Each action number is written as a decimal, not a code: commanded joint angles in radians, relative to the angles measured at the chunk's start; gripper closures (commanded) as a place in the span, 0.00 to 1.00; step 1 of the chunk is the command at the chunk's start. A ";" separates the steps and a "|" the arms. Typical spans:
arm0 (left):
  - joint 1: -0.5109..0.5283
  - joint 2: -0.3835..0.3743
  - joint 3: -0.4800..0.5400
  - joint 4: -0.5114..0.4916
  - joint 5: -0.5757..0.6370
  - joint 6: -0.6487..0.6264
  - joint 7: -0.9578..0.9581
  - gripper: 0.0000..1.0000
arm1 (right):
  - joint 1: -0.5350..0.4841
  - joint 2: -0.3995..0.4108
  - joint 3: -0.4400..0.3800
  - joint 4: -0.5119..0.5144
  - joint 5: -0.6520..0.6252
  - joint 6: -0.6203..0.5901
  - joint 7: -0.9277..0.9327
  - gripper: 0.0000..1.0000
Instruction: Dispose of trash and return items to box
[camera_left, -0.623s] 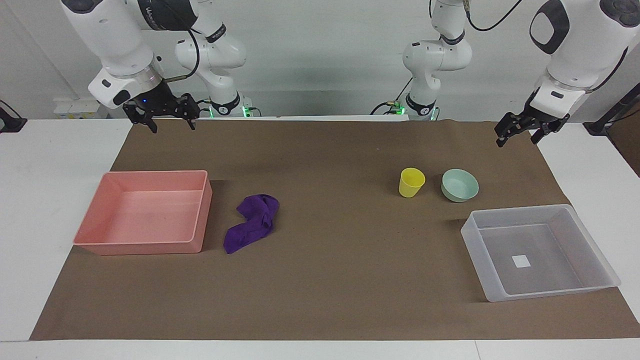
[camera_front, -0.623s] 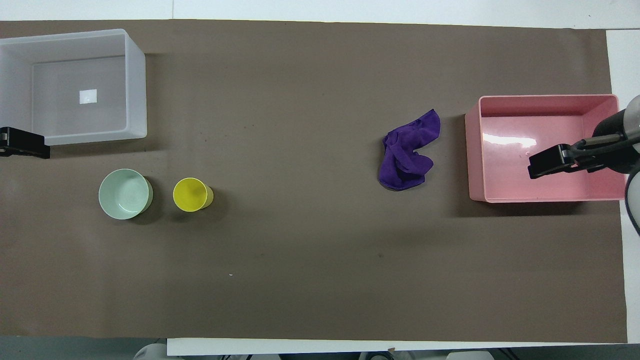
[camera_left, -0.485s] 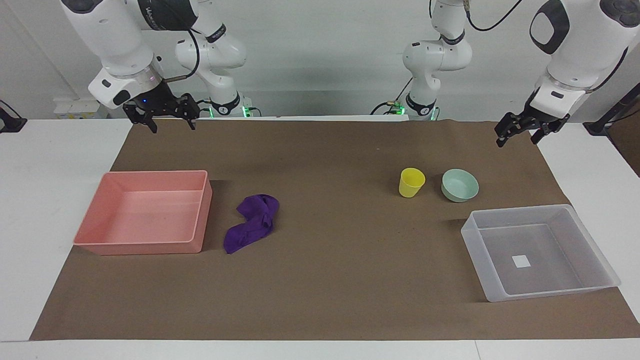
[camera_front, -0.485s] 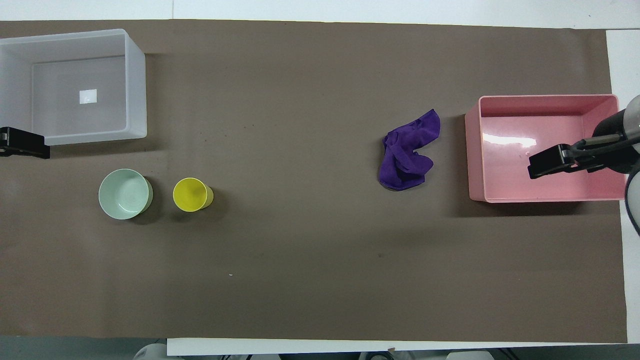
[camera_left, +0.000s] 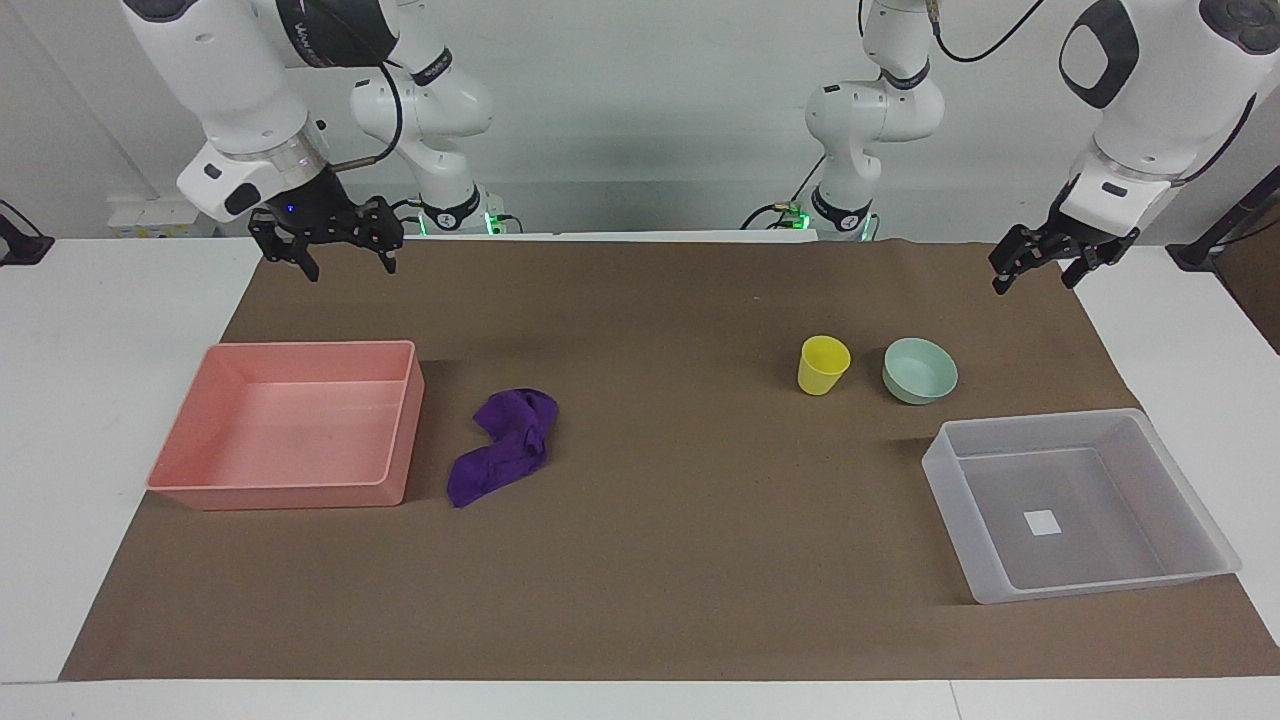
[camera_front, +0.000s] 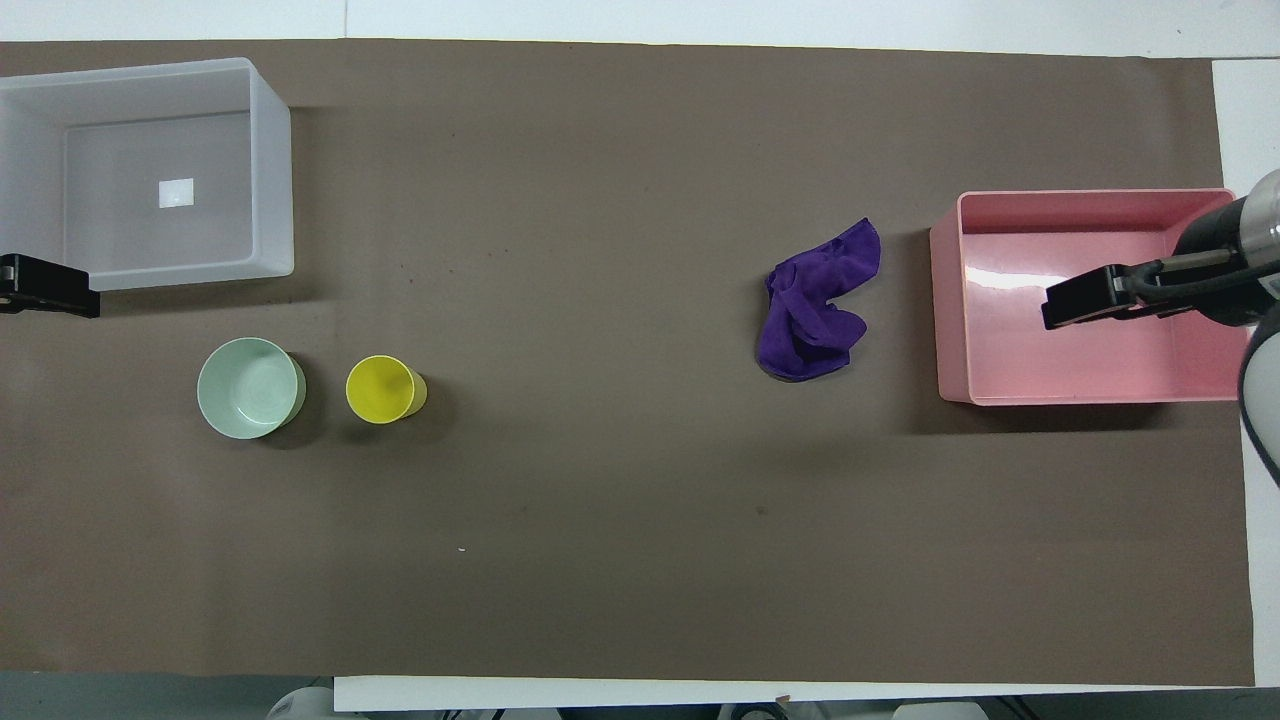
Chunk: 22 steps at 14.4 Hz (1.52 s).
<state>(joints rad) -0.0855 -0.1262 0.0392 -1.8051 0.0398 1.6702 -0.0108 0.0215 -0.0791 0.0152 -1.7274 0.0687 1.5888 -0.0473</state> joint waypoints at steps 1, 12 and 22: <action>0.001 0.007 0.001 0.023 0.012 -0.026 0.017 0.00 | 0.032 0.068 -0.003 -0.012 0.036 0.089 0.004 0.01; -0.036 -0.029 -0.015 -0.035 0.011 -0.011 -0.062 0.00 | 0.268 0.387 -0.003 -0.178 0.010 0.615 0.118 0.01; 0.053 -0.136 -0.015 -0.649 0.012 0.506 -0.139 0.00 | 0.249 0.391 -0.009 -0.235 -0.003 0.666 0.122 1.00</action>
<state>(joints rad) -0.0325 -0.2945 0.0309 -2.4381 0.0413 2.1243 -0.1155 0.2901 0.3292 0.0007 -1.9704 0.0824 2.2650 0.0558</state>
